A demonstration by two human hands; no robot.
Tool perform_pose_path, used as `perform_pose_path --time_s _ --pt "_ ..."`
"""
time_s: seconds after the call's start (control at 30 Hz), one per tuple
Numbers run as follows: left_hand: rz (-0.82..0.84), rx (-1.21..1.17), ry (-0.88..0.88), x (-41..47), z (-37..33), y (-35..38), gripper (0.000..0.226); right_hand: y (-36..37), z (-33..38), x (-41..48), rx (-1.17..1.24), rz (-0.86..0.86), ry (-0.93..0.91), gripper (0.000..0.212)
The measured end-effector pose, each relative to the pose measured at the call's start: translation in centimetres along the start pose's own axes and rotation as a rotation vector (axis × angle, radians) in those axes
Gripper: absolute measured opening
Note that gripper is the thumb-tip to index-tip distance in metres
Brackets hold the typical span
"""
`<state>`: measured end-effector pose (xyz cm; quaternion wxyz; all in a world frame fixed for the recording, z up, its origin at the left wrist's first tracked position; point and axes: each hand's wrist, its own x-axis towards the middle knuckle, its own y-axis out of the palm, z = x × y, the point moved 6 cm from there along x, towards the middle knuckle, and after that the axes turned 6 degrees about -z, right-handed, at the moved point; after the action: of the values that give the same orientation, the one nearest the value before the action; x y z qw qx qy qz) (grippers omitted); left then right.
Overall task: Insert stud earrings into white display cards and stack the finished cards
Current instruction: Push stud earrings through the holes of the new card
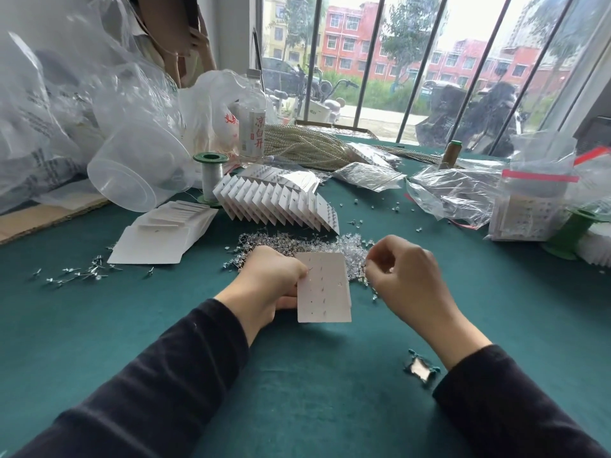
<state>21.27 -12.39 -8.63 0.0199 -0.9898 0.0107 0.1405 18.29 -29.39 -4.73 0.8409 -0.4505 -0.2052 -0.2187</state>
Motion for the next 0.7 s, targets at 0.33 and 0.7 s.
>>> perform_pose_path --time_s 0.33,0.7 --pt "0.037 0.017 0.026 0.0 0.3 1.0 0.019 0.3 3.4 -1.5 0.125 -0.062 -0.076 0.011" --pt "0.034 0.043 0.057 0.3 0.7 1.2 0.015 2.8 4.0 -2.2 0.009 0.001 -0.244 0.013"
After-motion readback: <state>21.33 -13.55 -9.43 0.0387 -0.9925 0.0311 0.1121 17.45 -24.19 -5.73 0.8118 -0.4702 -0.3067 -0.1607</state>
